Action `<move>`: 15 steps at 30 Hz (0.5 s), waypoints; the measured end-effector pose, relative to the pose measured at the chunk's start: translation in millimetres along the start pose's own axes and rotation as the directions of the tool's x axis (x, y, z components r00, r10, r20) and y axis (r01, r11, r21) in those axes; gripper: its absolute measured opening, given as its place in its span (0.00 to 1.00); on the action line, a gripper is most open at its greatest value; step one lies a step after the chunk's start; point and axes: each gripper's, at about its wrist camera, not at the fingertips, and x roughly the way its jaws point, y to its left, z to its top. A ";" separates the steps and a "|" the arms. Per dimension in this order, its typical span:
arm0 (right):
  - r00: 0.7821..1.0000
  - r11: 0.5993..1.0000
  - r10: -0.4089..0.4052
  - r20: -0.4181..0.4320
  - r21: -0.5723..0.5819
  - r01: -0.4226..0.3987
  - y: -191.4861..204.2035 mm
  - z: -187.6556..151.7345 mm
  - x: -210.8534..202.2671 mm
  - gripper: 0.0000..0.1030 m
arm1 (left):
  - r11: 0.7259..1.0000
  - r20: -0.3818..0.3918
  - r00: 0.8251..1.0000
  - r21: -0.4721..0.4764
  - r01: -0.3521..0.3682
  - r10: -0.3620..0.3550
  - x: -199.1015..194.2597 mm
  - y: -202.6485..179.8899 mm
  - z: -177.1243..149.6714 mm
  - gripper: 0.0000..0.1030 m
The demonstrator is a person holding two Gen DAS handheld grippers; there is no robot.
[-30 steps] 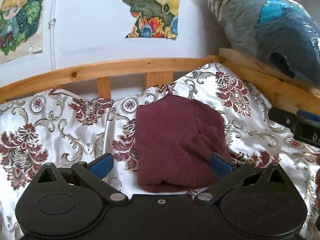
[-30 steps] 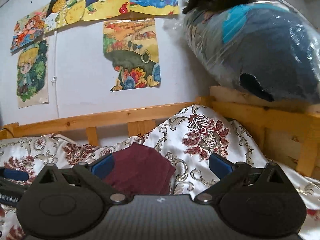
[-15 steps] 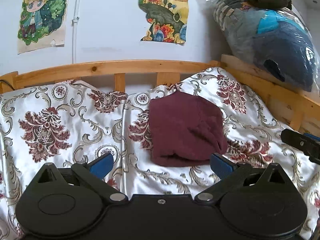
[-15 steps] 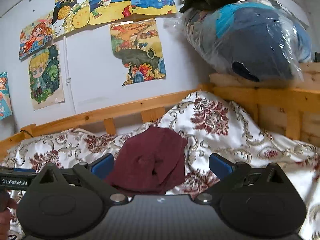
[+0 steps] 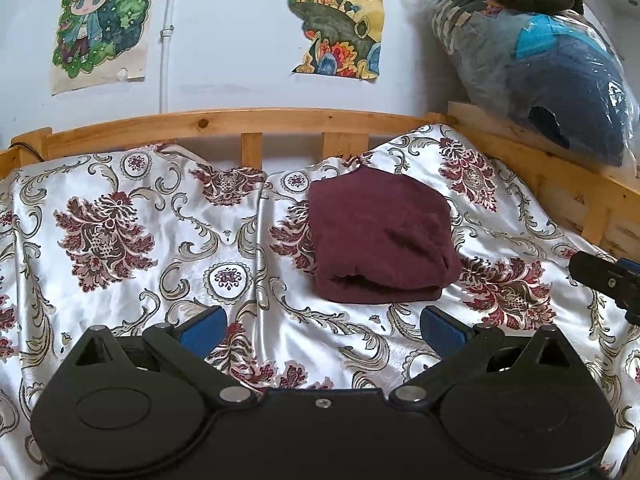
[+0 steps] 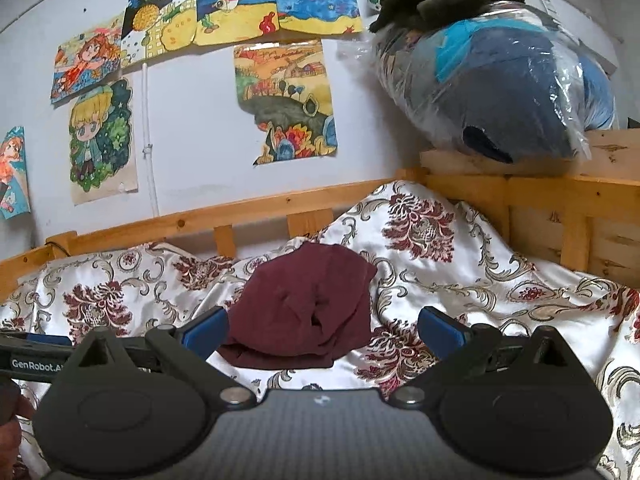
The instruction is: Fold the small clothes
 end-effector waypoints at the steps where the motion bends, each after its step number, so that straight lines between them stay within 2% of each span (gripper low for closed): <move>1: 1.000 1.000 -0.002 -0.004 -0.001 0.002 0.2 -0.6 1.0 1.00 | 1.000 -0.001 1.000 -0.004 -0.002 0.002 0.2 0.4 -0.2 0.99; 8: 1.000 1.000 -0.012 -0.025 0.003 0.012 0.5 -2.3 5.9 1.00 | 1.000 -0.003 1.000 -0.027 -0.011 0.011 0.7 3.9 0.2 0.99; 15: 1.000 1.000 -0.017 -0.011 -0.002 0.017 1.0 -2.1 3.2 1.00 | 0.999 -0.014 1.000 -0.036 -0.013 0.012 0.3 3.3 -1.4 0.99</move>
